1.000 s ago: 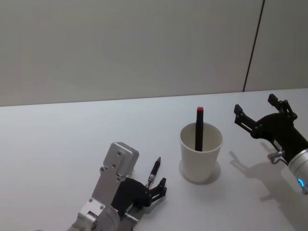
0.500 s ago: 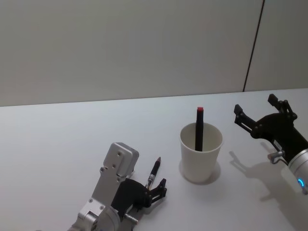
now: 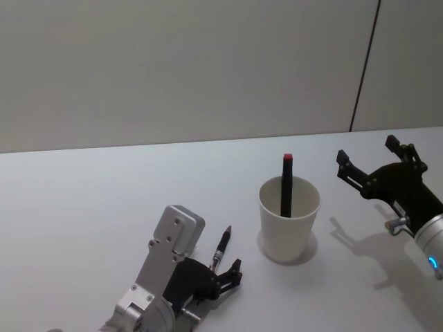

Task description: Place the pen into the pen holder.

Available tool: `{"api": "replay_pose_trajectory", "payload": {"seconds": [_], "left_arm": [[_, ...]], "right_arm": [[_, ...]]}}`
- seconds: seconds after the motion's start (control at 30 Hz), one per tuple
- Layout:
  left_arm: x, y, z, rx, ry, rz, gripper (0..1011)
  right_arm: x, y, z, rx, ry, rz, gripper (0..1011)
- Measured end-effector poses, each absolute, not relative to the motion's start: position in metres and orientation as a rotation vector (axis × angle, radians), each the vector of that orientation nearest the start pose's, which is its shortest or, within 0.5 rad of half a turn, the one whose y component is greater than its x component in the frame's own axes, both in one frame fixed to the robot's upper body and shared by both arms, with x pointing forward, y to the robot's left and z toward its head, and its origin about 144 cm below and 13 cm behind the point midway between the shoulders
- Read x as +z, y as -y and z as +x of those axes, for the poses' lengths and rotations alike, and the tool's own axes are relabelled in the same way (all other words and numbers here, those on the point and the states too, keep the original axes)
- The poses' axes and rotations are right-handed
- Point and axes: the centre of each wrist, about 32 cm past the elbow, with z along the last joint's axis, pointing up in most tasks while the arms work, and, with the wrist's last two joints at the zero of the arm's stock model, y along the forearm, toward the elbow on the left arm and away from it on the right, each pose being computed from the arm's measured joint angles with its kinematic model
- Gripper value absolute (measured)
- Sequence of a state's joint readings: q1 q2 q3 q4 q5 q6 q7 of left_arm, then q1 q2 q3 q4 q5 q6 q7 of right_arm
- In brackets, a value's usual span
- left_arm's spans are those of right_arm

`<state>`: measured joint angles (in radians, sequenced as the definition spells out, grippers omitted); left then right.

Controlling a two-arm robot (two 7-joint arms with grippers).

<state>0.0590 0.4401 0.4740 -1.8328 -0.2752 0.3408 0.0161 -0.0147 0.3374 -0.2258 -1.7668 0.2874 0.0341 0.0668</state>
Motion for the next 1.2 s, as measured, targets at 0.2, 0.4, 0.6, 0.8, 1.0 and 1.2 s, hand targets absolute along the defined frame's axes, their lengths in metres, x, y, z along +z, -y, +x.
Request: {"api": "replay_pose_trajectory", "payload": {"seconds": [0.2,0.4,0.6,0.8,1.0,1.2], "left_arm": [[1.1642,-0.1872,0.3999,1.051,-0.104,0.360,1001],[1.1643,-0.1869,0.4000,1.049,-0.113,0.354,1001],[1.1634,-0.1867,0.3998,1.051,-0.137,0.341,1001],[1.1628,-0.1864,0.3994,1.061,-0.162,0.328,1001],[1.1626,-0.1860,0.3994,1.065,-0.174,0.328,1001],[1.1627,-0.1857,0.3994,1.066,-0.176,0.329,1001]], "right_arm": [[1.1887,0.2371,0.4433,-1.230,0.075,0.026,1002],[1.1887,0.2371,0.4433,-1.230,0.075,0.026,1002],[1.1887,0.2371,0.4433,-1.230,0.075,0.026,1001],[1.1887,0.2371,0.4433,-1.230,0.075,0.026,1001],[1.1887,0.2371,0.4433,-1.229,0.075,0.026,1001],[1.1887,0.2371,0.4433,-1.229,0.075,0.026,1002]]}}
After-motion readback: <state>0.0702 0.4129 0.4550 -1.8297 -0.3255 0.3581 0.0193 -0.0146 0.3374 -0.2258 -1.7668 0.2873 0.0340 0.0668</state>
